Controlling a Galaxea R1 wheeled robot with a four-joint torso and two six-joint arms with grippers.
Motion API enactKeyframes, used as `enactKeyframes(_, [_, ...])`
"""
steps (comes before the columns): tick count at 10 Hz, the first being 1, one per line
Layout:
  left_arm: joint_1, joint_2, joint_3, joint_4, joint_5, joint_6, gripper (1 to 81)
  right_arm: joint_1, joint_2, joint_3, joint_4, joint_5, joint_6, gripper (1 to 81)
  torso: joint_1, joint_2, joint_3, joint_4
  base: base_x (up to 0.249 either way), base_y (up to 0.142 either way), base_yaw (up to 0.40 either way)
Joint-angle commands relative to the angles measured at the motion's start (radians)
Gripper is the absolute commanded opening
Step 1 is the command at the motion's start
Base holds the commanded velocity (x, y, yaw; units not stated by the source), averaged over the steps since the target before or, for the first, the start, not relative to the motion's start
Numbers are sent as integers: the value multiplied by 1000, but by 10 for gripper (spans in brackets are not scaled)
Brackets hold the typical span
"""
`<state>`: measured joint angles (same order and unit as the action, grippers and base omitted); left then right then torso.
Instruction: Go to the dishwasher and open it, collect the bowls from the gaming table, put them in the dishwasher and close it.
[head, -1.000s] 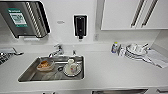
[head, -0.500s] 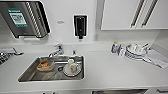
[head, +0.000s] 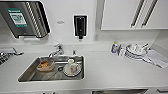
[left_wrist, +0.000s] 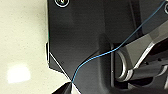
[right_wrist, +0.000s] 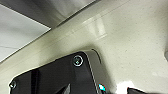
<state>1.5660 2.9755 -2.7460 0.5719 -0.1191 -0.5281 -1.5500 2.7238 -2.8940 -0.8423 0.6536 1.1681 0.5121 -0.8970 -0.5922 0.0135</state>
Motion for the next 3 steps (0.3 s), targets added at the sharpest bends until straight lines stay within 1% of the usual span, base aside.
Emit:
enactKeyframes(1, [-14,-9,-6,0,58,-4,811,-39,116,-129,-170,-6,-7,811,0,0,0,0,0,0,0])
enactKeyframes(2, [-17,-9,-6,-1,58,-4,811,-37,128,-134,-172,-15,-8,811,0,0,0,0,0,0,0])
enactKeyframes(3, [-20,-9,-6,0,58,-6,811,-29,135,-129,-179,-49,-10,811,0,0,0,0,0,0,0])
